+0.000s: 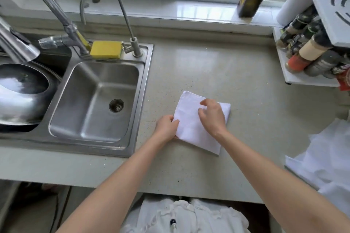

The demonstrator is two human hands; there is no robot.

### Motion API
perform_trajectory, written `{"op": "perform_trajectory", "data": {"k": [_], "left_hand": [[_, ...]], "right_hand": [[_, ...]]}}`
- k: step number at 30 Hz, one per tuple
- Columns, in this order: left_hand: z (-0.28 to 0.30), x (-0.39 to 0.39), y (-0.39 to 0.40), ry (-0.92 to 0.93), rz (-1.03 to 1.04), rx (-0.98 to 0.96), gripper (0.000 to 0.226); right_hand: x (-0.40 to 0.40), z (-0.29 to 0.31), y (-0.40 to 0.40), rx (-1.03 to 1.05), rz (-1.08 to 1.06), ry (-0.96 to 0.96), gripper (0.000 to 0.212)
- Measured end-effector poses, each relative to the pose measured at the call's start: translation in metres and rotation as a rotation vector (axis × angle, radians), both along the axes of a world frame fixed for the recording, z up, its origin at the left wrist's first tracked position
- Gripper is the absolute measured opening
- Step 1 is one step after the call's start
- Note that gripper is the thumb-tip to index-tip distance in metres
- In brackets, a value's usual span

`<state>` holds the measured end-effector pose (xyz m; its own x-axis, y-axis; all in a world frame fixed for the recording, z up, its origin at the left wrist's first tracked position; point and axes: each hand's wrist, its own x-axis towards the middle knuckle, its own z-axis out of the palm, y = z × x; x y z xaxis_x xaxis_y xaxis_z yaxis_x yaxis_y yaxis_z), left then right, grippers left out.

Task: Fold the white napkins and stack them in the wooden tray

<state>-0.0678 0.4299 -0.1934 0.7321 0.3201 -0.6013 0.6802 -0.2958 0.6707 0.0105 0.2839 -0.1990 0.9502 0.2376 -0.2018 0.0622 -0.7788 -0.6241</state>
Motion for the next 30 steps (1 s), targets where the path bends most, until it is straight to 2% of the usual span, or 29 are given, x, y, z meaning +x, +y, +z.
{"op": "perform_trajectory", "data": {"k": [3,6,11,19,26,30], "left_hand": [[0.000,0.004,-0.004,-0.008,-0.041,0.141,0.039],[0.000,0.005,-0.007,-0.010,-0.058,0.203,0.045],[-0.001,0.006,-0.008,0.014,-0.072,0.210,0.046],[0.003,0.005,-0.013,0.052,-0.071,0.262,0.043],[0.006,0.008,-0.023,0.083,-0.115,0.324,0.019],[-0.001,0.007,-0.019,0.103,-0.152,0.366,0.035]], "right_hand": [[0.013,-0.006,-0.018,-0.267,0.029,-0.112,0.033],[0.023,-0.009,-0.036,-0.369,-0.012,-0.117,0.033],[0.035,-0.008,-0.053,-0.314,-0.074,-0.111,0.025],[0.035,-0.007,-0.066,-0.246,-0.087,-0.076,0.028],[0.030,-0.009,-0.075,-0.222,-0.086,-0.062,0.019],[0.027,-0.009,-0.079,-0.256,-0.066,-0.042,0.020]]}}
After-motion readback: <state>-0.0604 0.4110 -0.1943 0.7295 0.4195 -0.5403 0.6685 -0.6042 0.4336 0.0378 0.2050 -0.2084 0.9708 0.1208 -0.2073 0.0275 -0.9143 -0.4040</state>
